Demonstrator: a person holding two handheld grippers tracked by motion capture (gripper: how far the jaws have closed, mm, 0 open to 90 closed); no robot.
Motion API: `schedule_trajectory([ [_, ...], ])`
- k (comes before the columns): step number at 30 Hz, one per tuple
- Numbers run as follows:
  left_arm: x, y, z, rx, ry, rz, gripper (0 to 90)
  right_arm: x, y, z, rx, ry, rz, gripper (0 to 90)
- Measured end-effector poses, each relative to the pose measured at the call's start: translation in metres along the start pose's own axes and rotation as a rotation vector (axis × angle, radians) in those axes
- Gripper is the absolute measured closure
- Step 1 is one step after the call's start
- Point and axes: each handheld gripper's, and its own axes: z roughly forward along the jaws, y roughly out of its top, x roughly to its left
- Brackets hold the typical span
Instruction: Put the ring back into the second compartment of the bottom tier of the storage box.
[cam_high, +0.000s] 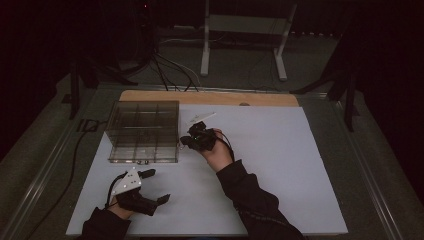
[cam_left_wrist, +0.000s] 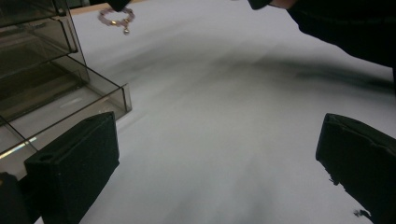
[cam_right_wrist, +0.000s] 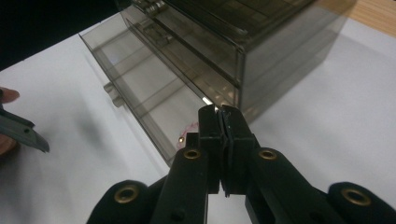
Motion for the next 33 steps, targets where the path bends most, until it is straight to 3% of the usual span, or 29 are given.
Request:
schedule_trajectory([
  [33,0.000,0.000,0.000,-0.003,-0.004,-0.003,0.6,0.030,0.030,0.043,-0.003,0.071,-0.033,88.4],
])
